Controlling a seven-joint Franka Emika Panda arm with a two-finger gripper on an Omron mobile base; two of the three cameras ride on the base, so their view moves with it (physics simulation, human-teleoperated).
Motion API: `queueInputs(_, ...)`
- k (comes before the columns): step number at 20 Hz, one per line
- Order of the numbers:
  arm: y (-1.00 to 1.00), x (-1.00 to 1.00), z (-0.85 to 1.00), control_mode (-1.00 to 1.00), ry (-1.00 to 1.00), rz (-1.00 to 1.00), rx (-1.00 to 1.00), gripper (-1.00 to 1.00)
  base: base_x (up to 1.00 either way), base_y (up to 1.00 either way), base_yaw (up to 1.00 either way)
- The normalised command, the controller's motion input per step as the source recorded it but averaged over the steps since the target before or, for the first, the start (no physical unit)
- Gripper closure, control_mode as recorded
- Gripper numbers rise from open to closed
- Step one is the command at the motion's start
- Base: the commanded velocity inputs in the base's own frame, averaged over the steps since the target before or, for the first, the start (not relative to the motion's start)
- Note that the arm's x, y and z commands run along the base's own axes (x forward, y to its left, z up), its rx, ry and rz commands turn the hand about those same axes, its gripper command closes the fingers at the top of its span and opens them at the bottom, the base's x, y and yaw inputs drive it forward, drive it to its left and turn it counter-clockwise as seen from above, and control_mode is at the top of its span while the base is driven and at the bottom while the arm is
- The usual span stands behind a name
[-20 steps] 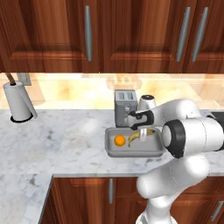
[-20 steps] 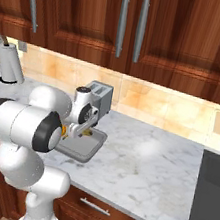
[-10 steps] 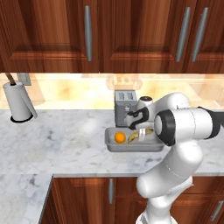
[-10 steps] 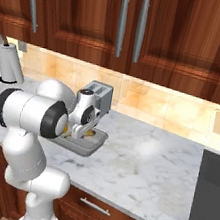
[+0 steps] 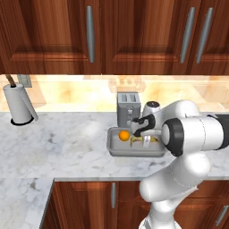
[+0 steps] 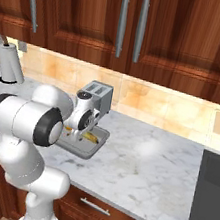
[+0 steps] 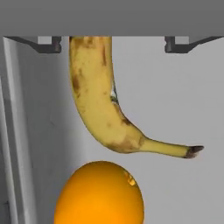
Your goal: Pick the banana and orange from the fridge and place them inside the tupperware on the counter.
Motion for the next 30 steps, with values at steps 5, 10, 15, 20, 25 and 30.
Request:
queueInputs(5,0.0,-0.47,0.24,-1.0,-0.2,-0.04,0.0,-1.0,0.0,0.0,0.0)
queueInputs(10,0.0,-0.32,0.56,-1.0,-0.12,-0.06,0.0,-1.0,0.0,0.0,0.0)
queueInputs(15,0.0,-0.23,0.66,-1.0,-0.1,-0.04,0.0,-1.0,0.0,0.0,0.0)
queueInputs(20,0.0,-0.33,0.57,-1.0,-0.02,-0.06,0.01,-1.0,0.0,0.0,0.0)
queueInputs(25,0.02,-0.5,0.45,-1.0,0.0,-0.12,0.1,-1.0,0.0,0.0,0.0)
queueInputs(30,0.08,-0.57,0.38,-1.0,0.0,-0.14,0.11,-1.0,0.0,0.0,0.0)
